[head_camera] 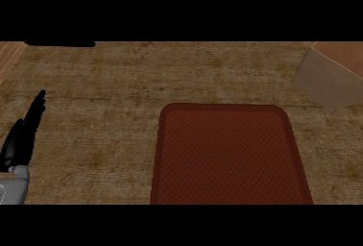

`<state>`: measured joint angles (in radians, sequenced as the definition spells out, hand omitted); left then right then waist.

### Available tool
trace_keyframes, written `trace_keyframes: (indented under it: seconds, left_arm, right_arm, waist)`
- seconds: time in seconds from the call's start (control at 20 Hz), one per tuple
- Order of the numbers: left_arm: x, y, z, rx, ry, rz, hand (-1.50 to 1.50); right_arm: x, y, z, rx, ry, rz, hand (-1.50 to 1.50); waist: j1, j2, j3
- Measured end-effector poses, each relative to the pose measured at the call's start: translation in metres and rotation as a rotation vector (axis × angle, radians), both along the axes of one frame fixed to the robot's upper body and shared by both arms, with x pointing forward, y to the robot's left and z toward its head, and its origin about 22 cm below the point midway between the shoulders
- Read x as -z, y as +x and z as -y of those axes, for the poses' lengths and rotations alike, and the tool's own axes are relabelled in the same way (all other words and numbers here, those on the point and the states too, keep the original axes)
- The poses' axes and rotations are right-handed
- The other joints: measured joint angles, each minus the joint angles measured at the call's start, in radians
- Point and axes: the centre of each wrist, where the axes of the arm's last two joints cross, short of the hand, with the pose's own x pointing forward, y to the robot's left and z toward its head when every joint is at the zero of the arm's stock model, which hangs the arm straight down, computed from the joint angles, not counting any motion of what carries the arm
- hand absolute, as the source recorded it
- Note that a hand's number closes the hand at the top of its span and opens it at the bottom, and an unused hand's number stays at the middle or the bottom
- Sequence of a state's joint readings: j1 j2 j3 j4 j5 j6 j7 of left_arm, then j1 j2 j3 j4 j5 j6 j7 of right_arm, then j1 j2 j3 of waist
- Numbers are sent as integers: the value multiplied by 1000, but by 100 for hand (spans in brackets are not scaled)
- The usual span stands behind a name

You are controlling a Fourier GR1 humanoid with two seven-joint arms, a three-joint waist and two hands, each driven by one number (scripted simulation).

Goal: Pick the sweet potato from the tray and place it in the cardboard box

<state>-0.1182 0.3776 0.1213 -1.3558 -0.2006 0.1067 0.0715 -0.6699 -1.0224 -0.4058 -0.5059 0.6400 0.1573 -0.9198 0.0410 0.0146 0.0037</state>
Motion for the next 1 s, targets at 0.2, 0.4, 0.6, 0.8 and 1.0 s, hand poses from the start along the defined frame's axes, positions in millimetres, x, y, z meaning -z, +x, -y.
trace_keyframes:
  seconds: [0.2, 0.4, 0.6, 0.8, 1.0]
  left_arm:
    - [4, 2, 4, 6, -1, 4, 0]
    - [6, 5, 0, 8, 0, 3, 0]
    - [1, 10, 0, 12, 1, 1, 0]
    - [-4, 15, 8, 15, 4, 6, 0]
    - [0, 10, 5, 19, 10, 4, 0]
  right_arm:
    - [-8, 24, -14, -21, 91, -8, 150]
    - [-7, 52, -38, -45, 171, -34, 150]
    - [-12, 79, -64, -55, 237, -85, 150]
    - [-12, 105, -95, -61, 276, -127, 150]
    - [0, 118, -114, -52, 287, -157, 150]
  waist:
    - [10, 2, -1]
    - [10, 2, -2]
    - [14, 2, -2]
    - [20, 5, -2]
    - [29, 9, -1]
